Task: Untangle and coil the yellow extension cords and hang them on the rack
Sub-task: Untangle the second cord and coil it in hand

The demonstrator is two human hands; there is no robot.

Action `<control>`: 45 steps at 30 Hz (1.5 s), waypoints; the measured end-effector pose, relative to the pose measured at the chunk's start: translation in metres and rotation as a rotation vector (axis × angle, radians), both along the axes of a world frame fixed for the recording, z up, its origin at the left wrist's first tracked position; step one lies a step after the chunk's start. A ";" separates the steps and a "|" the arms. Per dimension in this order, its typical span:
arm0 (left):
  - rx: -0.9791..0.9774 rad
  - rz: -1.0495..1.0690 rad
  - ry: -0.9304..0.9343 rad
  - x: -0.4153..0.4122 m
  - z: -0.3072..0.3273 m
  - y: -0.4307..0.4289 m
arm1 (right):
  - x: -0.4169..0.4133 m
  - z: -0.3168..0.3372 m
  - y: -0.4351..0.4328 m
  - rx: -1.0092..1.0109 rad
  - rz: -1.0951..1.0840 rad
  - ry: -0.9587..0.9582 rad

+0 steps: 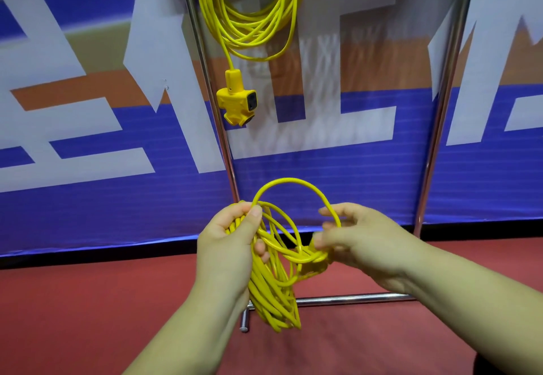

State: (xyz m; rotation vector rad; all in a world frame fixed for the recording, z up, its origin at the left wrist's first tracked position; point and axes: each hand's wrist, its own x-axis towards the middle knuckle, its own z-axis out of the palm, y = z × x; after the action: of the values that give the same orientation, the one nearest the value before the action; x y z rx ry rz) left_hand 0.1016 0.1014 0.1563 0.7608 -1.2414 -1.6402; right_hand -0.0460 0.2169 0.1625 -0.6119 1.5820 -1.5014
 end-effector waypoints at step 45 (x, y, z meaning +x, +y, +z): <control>0.004 -0.100 -0.186 -0.009 -0.031 -0.008 | -0.043 -0.001 0.005 -0.064 0.140 0.699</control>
State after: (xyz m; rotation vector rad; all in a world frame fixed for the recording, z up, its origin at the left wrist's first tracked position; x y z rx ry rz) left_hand 0.0924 0.0931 0.1257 0.8822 -1.4278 -1.6818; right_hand -0.0891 0.2217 0.1615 -1.3617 1.9469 -1.3012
